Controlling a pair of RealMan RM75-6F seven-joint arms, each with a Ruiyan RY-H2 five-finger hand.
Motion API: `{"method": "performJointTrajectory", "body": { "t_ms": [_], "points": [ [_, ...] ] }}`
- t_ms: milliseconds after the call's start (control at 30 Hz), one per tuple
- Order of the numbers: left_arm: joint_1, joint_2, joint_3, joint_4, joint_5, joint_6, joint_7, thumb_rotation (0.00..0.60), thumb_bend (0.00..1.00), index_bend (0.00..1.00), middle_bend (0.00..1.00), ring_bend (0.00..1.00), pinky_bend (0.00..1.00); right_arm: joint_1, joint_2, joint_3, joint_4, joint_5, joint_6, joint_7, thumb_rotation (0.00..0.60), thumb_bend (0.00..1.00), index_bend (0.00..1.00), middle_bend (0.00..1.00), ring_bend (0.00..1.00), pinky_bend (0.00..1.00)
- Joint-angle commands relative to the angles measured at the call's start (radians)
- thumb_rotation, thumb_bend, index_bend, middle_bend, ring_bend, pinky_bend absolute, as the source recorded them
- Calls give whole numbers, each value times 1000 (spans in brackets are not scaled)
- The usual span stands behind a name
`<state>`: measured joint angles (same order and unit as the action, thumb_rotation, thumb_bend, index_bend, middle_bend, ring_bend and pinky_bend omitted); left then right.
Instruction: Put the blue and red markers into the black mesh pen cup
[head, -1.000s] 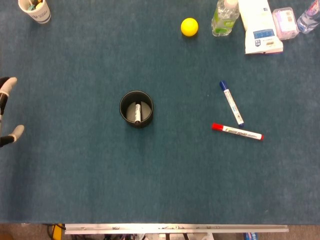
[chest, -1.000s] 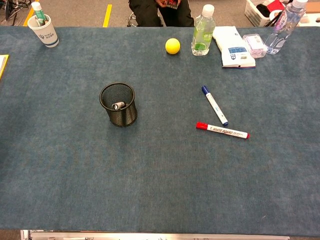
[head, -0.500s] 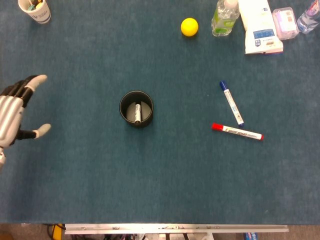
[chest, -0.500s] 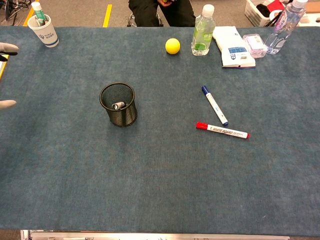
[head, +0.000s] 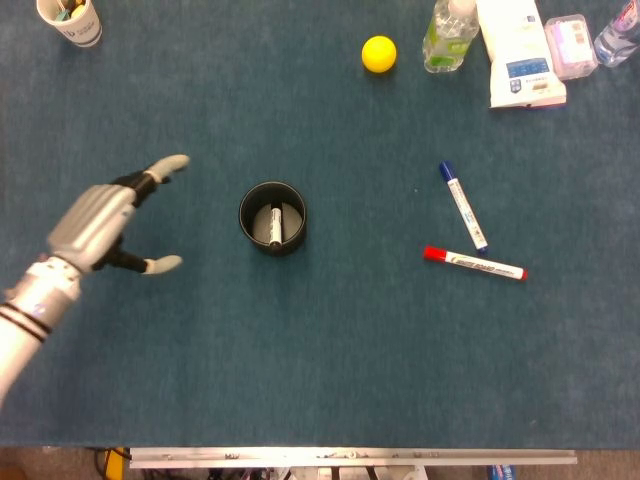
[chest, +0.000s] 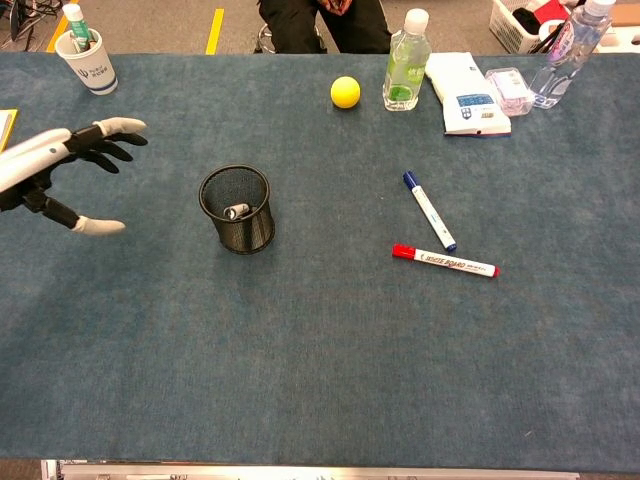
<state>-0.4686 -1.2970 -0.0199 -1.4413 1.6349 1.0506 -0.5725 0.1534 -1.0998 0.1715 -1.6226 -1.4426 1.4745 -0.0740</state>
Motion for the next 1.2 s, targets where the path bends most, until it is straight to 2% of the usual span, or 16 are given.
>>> {"method": "performJointTrajectory", "body": {
  "t_ms": [33, 333, 633, 1200],
  "points": [
    [-36, -55, 8, 47, 19, -13, -46, 600, 151, 30, 123, 186, 240, 0, 0, -1, 0, 2, 0, -1, 600, 0, 11, 69, 29, 147],
    [-99, -150, 2, 125, 29, -11, -117, 600, 151, 12, 111, 164, 236, -3, 0, -3, 3, 20, -4, 2, 600, 0, 11, 69, 29, 147],
    [-148, -213, 18, 190, 20, -43, -155, 600, 151, 12, 105, 158, 234, -3, 3, -5, 11, 27, -7, 8, 600, 0, 11, 69, 29, 147],
    [-190, -322, 29, 299, -29, -82, -206, 600, 151, 70, 108, 158, 234, -8, 3, -9, 31, 40, -9, 19, 600, 0, 11, 69, 29, 147]
  ]
}}
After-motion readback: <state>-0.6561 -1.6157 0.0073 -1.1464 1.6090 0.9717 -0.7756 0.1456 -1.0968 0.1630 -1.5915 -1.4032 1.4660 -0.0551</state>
